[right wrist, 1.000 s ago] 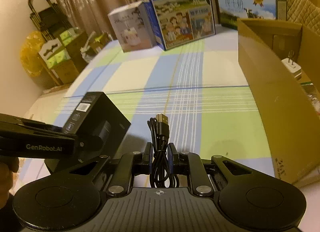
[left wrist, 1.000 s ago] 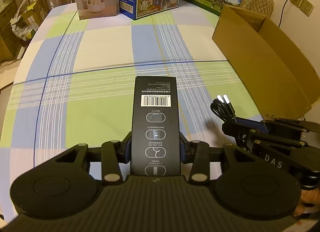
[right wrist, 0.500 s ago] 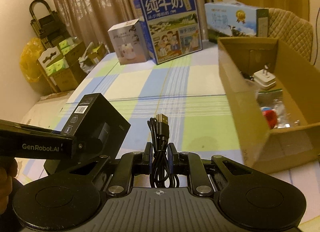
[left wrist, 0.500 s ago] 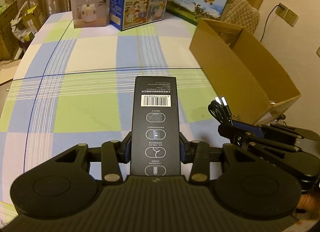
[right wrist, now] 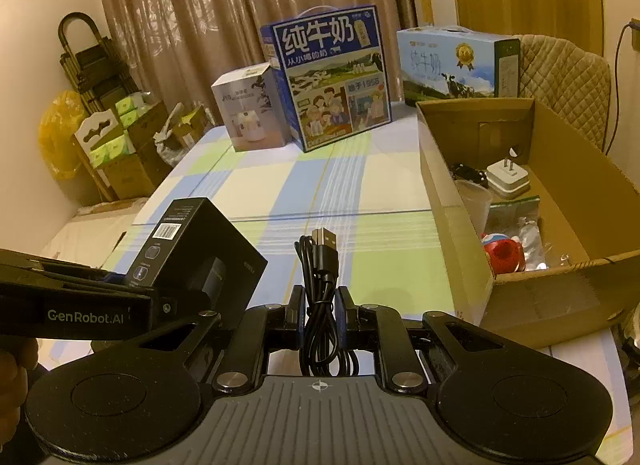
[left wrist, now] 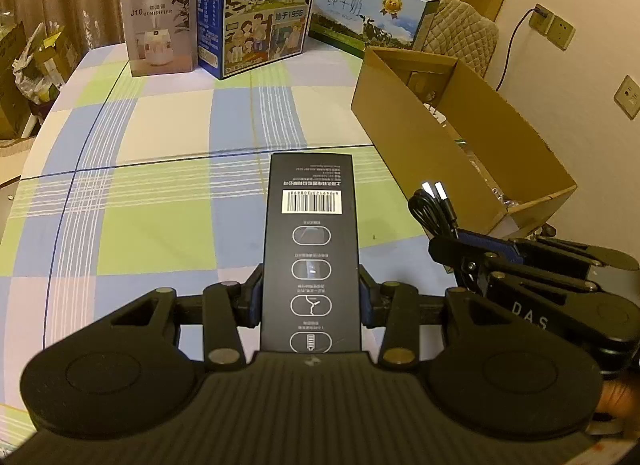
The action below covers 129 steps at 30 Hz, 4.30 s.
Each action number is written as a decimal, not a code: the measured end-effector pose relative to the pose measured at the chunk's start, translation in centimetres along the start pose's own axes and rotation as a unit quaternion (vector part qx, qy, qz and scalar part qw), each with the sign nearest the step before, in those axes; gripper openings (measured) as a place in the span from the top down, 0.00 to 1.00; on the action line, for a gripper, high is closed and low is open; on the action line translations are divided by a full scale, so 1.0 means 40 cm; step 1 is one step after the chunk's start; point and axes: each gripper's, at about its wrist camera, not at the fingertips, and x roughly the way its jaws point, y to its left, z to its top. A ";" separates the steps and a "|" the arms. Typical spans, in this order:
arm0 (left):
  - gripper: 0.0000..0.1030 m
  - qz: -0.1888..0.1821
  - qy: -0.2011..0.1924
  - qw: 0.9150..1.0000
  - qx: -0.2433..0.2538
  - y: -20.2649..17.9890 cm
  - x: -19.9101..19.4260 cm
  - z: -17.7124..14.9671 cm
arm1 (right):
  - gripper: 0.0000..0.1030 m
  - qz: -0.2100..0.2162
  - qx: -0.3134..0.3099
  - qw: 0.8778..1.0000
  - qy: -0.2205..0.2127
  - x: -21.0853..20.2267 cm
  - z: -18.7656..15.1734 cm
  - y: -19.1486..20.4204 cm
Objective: Organize objects
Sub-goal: 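Carry the FLYCO box with the left gripper while the right gripper carries the cable over the cardboard box, then open both grippers to drop the FLYCO box and cable into the cardboard box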
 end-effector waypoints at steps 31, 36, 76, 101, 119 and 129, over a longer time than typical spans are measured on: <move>0.63 -0.020 -0.019 0.999 0.020 -0.078 -0.012 0.055 | 0.89 -0.027 0.015 0.999 -0.032 -0.070 0.043 -0.078; 0.63 -0.031 -0.025 0.999 0.028 -0.108 -0.013 0.078 | 0.89 -0.040 0.024 0.998 -0.039 -0.088 0.054 -0.115; 0.63 -0.114 -0.050 0.989 0.081 -0.392 0.054 0.272 | 0.89 -0.129 0.065 0.986 -0.080 -0.189 0.133 -0.377; 0.63 -0.105 -0.041 0.991 0.070 -0.440 0.185 0.416 | 0.89 -0.148 0.021 0.988 -0.046 -0.114 0.244 -0.481; 0.63 -0.103 -0.027 0.992 0.071 -0.458 0.242 0.423 | 0.89 -0.142 0.025 0.989 -0.040 -0.084 0.250 -0.495; 0.63 -0.102 -0.027 0.992 0.065 -0.460 0.261 0.424 | 0.89 -0.142 0.028 0.989 -0.039 -0.078 0.254 -0.508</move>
